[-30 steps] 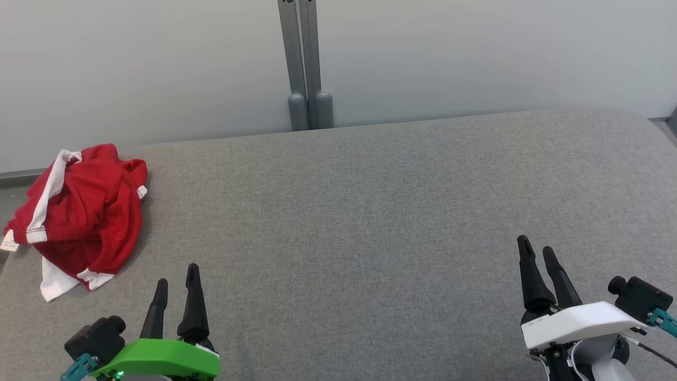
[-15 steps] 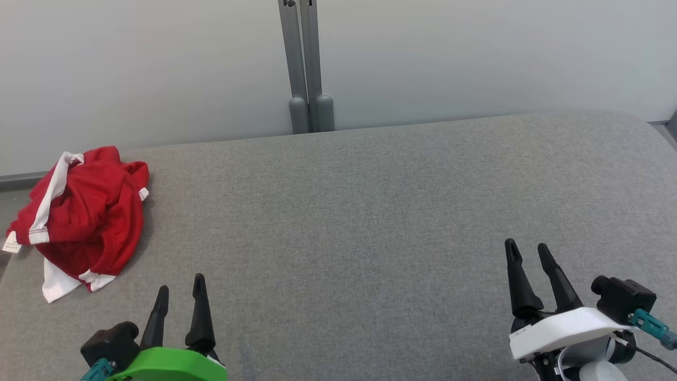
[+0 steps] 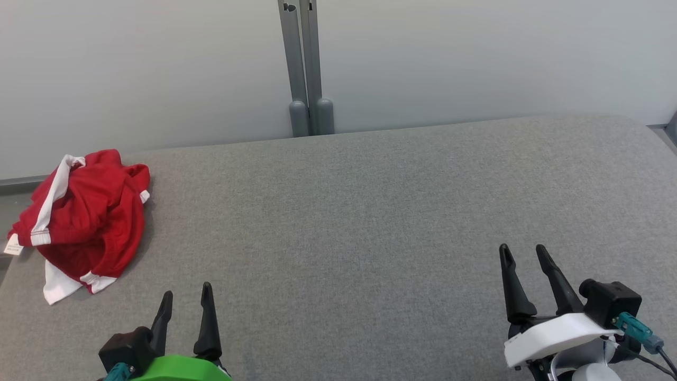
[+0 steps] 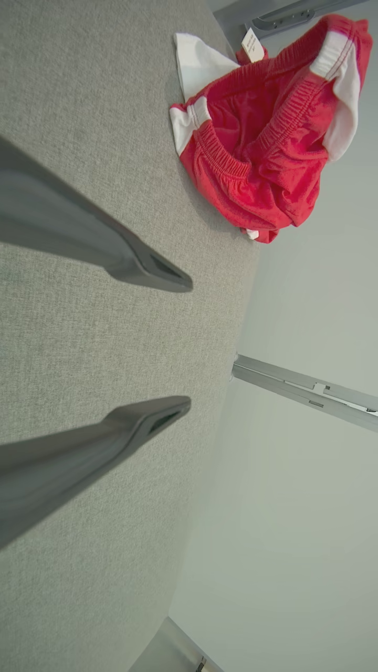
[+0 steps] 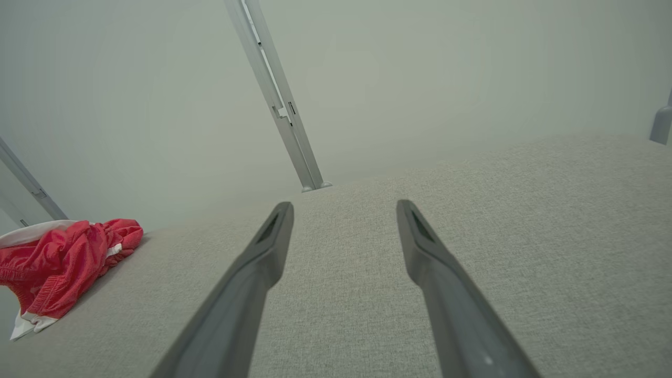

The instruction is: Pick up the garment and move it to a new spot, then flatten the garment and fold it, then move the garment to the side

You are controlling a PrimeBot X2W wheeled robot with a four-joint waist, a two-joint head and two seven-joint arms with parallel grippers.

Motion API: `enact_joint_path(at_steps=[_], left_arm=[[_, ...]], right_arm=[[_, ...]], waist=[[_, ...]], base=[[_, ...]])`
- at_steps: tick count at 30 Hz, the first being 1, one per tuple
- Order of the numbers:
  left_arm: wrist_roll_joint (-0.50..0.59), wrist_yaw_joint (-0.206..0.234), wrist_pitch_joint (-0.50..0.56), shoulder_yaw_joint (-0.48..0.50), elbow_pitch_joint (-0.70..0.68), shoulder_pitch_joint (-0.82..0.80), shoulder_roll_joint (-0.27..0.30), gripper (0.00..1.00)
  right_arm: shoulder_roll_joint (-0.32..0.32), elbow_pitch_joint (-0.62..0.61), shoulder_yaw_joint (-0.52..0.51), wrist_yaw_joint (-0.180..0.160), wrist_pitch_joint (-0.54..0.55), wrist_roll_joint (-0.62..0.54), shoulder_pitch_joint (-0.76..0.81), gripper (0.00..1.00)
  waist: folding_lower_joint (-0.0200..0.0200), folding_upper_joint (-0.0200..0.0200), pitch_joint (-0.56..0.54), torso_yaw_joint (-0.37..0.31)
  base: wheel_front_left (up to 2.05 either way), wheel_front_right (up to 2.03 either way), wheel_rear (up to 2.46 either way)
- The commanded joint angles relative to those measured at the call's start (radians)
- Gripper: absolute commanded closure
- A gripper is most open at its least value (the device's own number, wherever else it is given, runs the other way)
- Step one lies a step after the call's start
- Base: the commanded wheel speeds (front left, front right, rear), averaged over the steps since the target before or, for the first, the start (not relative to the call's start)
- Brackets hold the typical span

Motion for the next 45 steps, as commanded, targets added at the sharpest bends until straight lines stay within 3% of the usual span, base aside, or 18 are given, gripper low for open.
enact_joint_path(at_steps=[1, 33, 45], left_arm=[[0.027, 0.004, -0.009, -0.002, -0.004, 0.007, 0.008, 0.0], [0.256, 0.02, -0.072, -0.029, 0.038, 0.029, 0.01, 0.0], [0.246, 0.015, -0.07, -0.03, 0.049, 0.025, 0.01, 0.0]], right_arm=[[-0.005, -0.002, 0.002, 0.0, -0.01, -0.029, 0.007, 0.0], [-0.008, 0.026, 0.021, 0.001, -0.073, -0.271, 0.022, 0.0], [-0.007, 0.04, 0.016, 0.001, -0.071, -0.256, 0.017, 0.0]], waist=[[0.0, 0.0, -0.001, 0.0], [0.0, 0.0, -0.021, 0.0], [0.0, 0.0, -0.019, 0.0]], base=[[0.0, 0.0, 0.0], [0.0, 0.0, 0.0], [0.0, 0.0, 0.0]])
